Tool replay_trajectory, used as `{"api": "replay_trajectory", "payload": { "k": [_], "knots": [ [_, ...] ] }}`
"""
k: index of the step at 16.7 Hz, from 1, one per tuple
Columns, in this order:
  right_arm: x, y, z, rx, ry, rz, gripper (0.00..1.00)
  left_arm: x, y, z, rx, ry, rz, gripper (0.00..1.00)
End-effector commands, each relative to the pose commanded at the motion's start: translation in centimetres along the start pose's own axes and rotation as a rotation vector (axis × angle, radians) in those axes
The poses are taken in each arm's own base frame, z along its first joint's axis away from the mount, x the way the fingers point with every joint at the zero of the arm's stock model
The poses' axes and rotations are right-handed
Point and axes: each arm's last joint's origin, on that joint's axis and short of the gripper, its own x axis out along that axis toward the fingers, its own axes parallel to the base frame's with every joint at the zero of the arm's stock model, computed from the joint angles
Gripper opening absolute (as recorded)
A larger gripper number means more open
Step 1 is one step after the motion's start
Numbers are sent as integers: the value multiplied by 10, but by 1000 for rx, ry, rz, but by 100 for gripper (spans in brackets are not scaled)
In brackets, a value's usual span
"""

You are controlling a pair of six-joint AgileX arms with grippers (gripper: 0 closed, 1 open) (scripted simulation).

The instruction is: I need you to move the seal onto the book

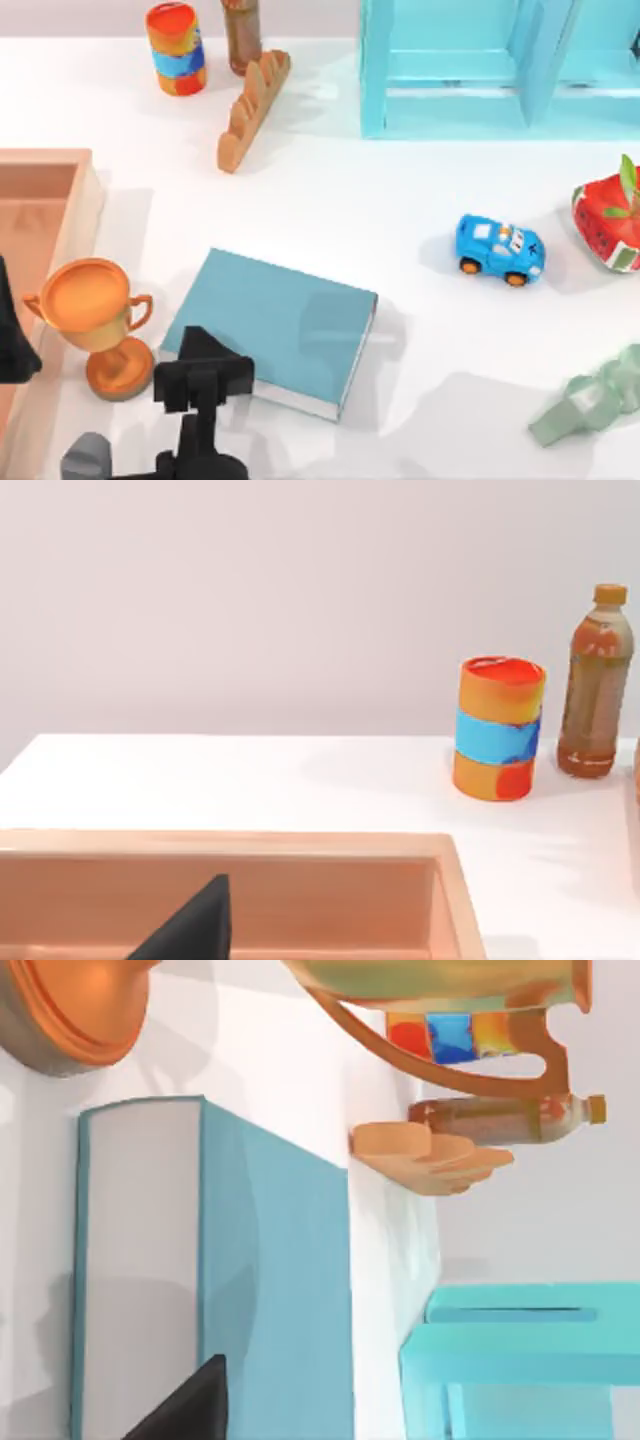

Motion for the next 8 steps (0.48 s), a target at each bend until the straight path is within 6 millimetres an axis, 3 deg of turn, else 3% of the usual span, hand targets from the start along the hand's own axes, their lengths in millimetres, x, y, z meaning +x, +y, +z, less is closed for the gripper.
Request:
{"api": "replay_trajectory", "payload": {
  "k": [4,8],
  "knots": [
    [-35,12,-1,-3,24,12,100,0,0,0,0,0,0,100],
    [-47,24,-14,-100,86,-13,100,0,0,0,0,0,0,100]
  ]
}}
